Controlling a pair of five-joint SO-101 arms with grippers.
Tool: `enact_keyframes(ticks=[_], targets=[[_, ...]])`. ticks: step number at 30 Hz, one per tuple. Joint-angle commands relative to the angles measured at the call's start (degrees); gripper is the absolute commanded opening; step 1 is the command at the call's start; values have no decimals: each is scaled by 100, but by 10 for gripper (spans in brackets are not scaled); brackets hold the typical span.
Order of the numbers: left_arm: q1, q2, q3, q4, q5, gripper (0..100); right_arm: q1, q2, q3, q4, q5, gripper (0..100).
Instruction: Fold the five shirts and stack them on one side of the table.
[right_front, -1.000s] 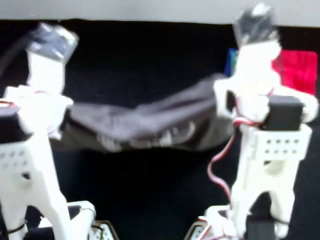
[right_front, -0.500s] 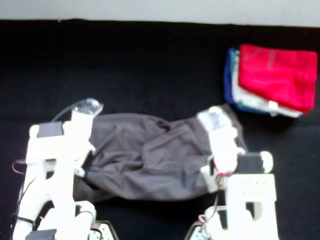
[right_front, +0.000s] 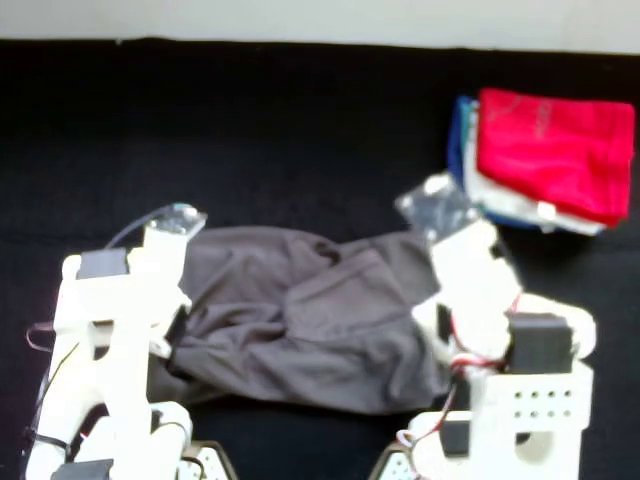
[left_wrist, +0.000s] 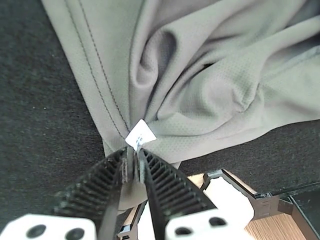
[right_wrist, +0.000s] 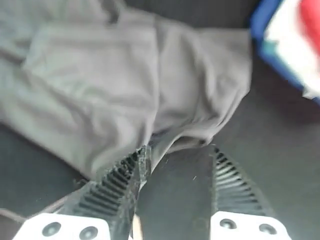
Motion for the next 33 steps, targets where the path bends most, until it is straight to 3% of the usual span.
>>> enact_keyframes(ticks=[1,7,11,15,22,30,33], targets=[[57,-145,4,-44,-35,9,-57,796,-1015,-268,-422,154],[57,-171,4,-44,-35,9,-971,3116,-1103,-840,-1090,156],[57,-171,4,-44,-35,9,-1578,4497,-1112,-1209,-1125,156],[57,-180,4,-35,-35,9,-1719,5429,-1112,-1631,-1125,156],[57,-163,4,-44,-35,9,-1640,5780,-1112,-2211,-1099,252],[57,-163,4,-44,-35,9,-1622,5824,-1402,-2624,-976,252],[57,-163,4,-44,-35,9,-1631,5824,-1393,-2747,-941,210]])
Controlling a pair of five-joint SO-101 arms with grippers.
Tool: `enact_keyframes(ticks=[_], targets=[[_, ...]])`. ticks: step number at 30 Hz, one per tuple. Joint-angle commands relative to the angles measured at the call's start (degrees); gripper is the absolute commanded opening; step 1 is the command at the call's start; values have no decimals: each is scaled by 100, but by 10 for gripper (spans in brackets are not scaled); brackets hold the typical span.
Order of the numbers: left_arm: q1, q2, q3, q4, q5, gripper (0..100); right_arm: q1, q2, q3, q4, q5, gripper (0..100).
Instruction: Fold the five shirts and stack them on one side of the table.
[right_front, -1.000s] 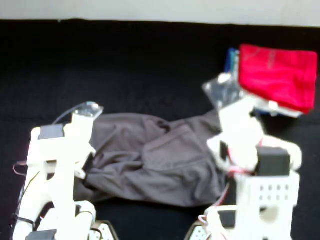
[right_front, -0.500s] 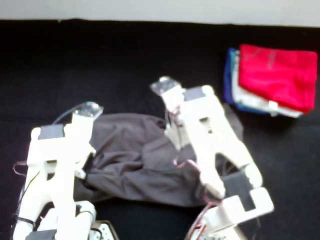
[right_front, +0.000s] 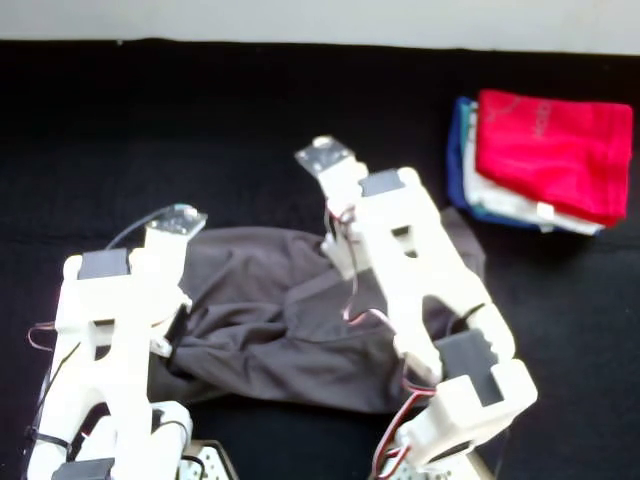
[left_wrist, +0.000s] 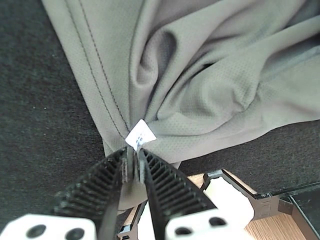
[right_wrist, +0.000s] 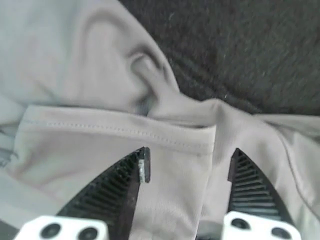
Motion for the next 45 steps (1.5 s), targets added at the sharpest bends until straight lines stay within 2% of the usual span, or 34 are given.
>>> enact_keyframes(ticks=[1,3,9,15,18,19,27,33,37,41,45], targets=[[57,-171,4,-44,-35,9,22,-31,-233,-127,62,186],[57,-180,4,-44,-35,9,31,101,-242,-92,62,156],[57,-180,4,-44,-35,9,40,980,-303,-110,35,152],[57,-180,4,-44,-35,9,110,1059,-602,-57,35,144],[57,-180,4,-44,-35,9,286,1059,-831,66,35,43],[57,-180,4,-44,-35,9,356,1051,-919,154,35,1],[57,-180,-4,-53,-35,9,848,646,-1596,1420,26,5],[57,-154,-4,-53,-35,9,567,-1393,-207,1525,53,5],[57,-145,-4,-53,-9,9,523,-2756,1253,954,70,5],[66,-145,-4,-53,-9,9,505,-3231,2651,338,79,5],[75,-145,-4,-53,-26,9,497,-3222,3090,242,334,19]])
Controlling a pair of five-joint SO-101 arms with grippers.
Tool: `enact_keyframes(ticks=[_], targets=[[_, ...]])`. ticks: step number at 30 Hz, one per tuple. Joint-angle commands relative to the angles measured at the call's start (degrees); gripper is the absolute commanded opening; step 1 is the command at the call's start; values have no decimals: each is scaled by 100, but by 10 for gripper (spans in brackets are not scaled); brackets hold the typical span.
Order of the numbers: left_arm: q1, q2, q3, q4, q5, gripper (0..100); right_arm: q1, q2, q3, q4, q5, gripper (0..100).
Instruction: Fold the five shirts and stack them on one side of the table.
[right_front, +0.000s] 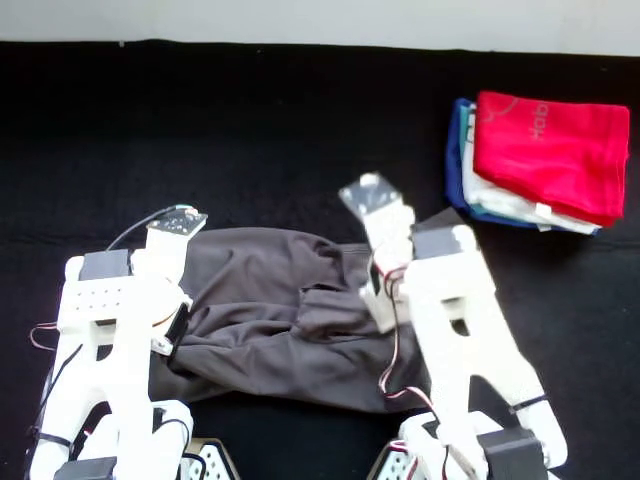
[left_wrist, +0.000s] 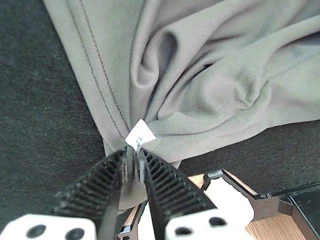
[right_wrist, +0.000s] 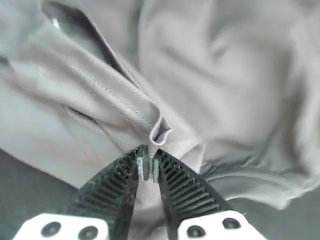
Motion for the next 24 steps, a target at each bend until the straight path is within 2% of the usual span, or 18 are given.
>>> enact_keyframes(ticks=[1,5,7,15,24], targets=[[84,-110,-4,-53,-35,9,-119,-215,180,4,413,41],[92,-110,-4,-53,-35,9,-470,-242,-127,505,536,200],[92,-110,-4,-53,-35,9,-523,-224,-356,523,536,238],[66,-110,-4,-9,-35,9,-523,-119,-602,-66,536,238],[66,-110,4,-9,-35,9,-523,1349,-1112,-119,510,238]])
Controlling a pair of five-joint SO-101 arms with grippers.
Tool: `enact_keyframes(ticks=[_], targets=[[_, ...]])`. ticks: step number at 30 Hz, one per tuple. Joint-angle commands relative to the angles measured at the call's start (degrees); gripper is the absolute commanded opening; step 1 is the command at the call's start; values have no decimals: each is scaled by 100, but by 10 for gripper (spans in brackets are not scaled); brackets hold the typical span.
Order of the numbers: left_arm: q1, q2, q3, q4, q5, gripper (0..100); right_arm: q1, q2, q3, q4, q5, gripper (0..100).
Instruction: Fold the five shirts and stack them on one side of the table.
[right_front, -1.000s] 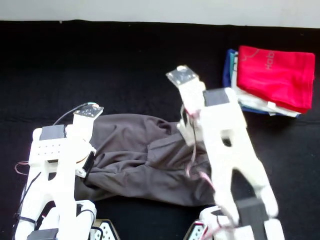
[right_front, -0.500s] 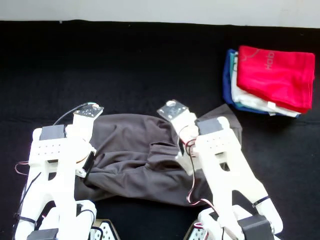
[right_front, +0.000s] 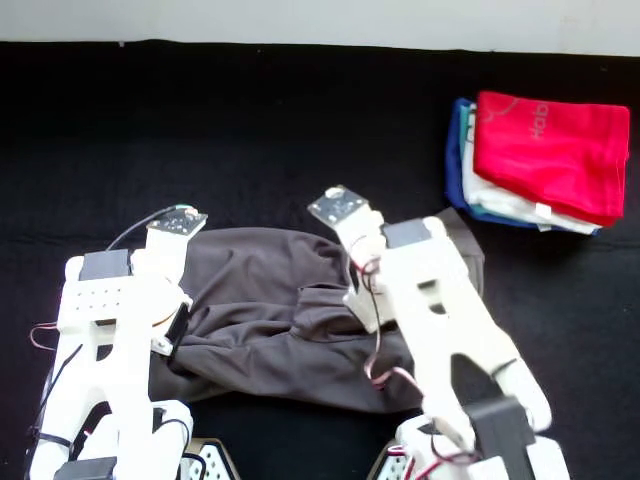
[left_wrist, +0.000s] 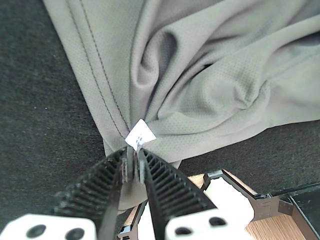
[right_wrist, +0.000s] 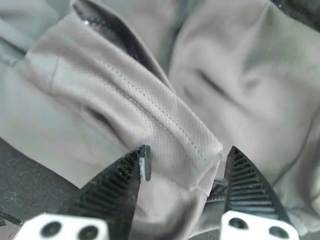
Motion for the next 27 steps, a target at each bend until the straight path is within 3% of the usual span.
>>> enact_keyframes(ticks=[1,4,8,17,22,27], targets=[[66,-110,4,-9,-35,9,-48,347,-523,-31,44,238],[66,-110,4,-9,-35,9,-48,611,-690,-40,44,214],[66,-110,4,-18,-35,9,-40,752,-716,-40,35,7],[66,31,-330,9,0,9,681,-198,-1112,-4,44,6],[66,1226,-2501,1029,176,9,1402,-470,-2088,40,44,5],[92,2422,-4734,2180,290,14,1552,-426,-3002,497,35,5]])
